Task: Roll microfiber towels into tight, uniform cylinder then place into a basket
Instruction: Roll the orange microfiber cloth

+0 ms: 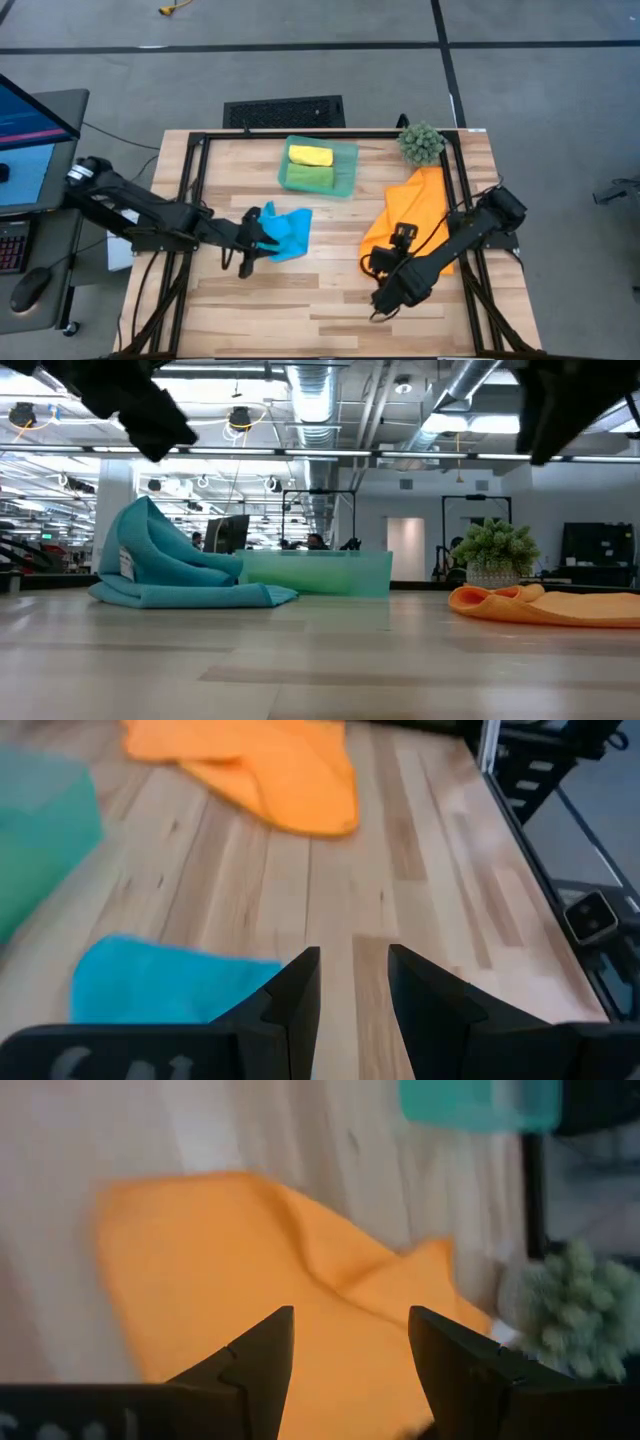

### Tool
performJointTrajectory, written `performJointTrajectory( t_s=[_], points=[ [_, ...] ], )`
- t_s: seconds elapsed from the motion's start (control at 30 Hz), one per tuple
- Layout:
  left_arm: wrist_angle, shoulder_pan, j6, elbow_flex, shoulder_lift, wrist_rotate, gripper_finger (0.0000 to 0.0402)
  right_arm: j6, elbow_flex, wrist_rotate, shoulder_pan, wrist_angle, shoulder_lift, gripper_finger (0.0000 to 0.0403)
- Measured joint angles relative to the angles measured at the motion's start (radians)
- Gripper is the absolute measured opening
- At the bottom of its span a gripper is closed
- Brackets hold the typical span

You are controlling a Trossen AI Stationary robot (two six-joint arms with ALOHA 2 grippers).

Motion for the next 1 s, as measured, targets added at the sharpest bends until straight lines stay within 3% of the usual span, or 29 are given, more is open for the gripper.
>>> performJointTrajectory(
  t_s=[0.27, 0.57, 0.77, 1.0],
  points=[
    [0.184, 0.001, 0.090, 0.000, 0.134, -0.005, 0.0110, 0.239, -0.246, -0.032, 0.013, -0.013, -0.050, 0.0221],
    [0.186, 0.002, 0.095, 0.015, 0.162, -0.006, 0.0110, 0.278, -0.400, -0.003, -0.066, 0.080, -0.078, 0.0221],
    [0.183, 0.002, 0.091, 0.015, 0.162, -0.006, 0.0110, 0.264, -0.491, 0.089, -0.236, 0.094, -0.190, 0.0221],
    [0.171, 0.002, 0.090, 0.015, 0.162, -0.005, 0.0110, 0.079, -0.566, 0.101, -0.520, 0.278, -0.368, 0.0221]
  ],
)
